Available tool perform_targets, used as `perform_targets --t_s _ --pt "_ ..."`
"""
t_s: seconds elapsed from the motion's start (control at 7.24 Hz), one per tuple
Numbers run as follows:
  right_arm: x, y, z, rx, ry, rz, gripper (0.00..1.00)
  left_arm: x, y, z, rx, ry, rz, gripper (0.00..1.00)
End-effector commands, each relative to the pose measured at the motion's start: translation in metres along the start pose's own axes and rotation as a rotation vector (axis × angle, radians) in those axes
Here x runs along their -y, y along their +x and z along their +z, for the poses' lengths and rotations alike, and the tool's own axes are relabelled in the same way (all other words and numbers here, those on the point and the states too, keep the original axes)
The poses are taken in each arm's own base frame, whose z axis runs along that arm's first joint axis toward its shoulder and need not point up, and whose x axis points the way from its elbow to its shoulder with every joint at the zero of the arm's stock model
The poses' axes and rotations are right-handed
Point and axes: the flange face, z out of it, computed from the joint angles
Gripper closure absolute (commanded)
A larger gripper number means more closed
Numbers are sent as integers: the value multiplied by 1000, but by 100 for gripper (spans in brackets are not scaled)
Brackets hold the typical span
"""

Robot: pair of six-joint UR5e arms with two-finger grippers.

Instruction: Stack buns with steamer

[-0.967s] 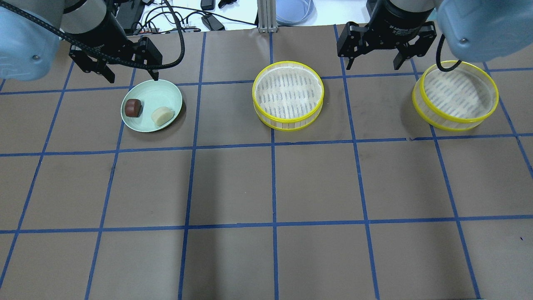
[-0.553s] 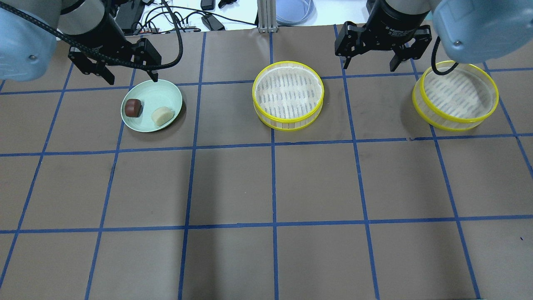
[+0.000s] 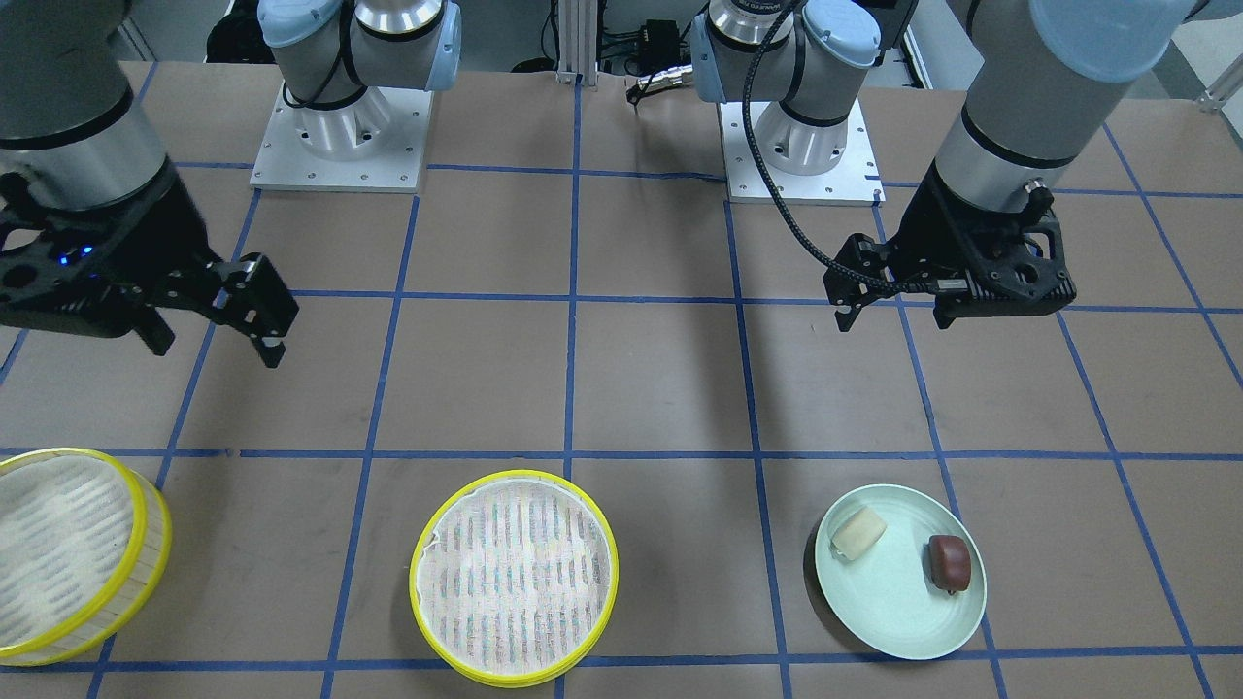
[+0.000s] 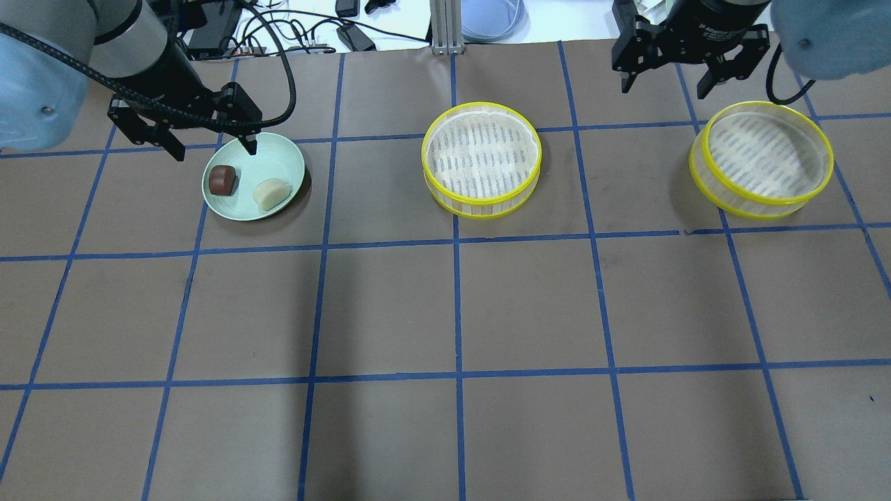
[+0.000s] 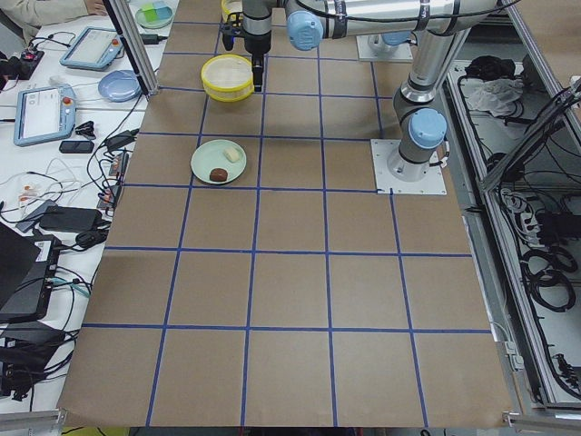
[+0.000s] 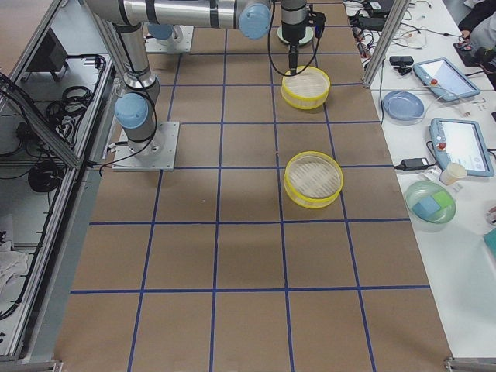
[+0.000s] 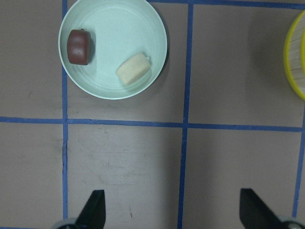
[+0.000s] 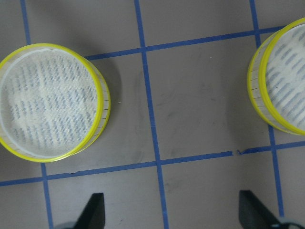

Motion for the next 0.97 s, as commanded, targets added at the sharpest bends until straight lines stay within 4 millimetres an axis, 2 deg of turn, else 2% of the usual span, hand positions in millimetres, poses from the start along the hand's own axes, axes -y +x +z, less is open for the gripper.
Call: perform_targets --t_s 0.0,0.28,0.41,0.69,0.83 --pt "50 82 35 -57 29 -28 0 18 -33 39 -11 -67 65 0" --pt "95 188 92 -92 14 -128 0 53 -44 81 -9 -1 99 0" --pt "113 222 117 -114 27 -210 0 67 -46 104 -1 31 232 0" --pt "121 298 174 -124 22 -304 0 74 -47 166 -17 -17 334 0" --pt "119 317 197 -115 -2 -313 7 79 -48 187 -19 -23 436 0"
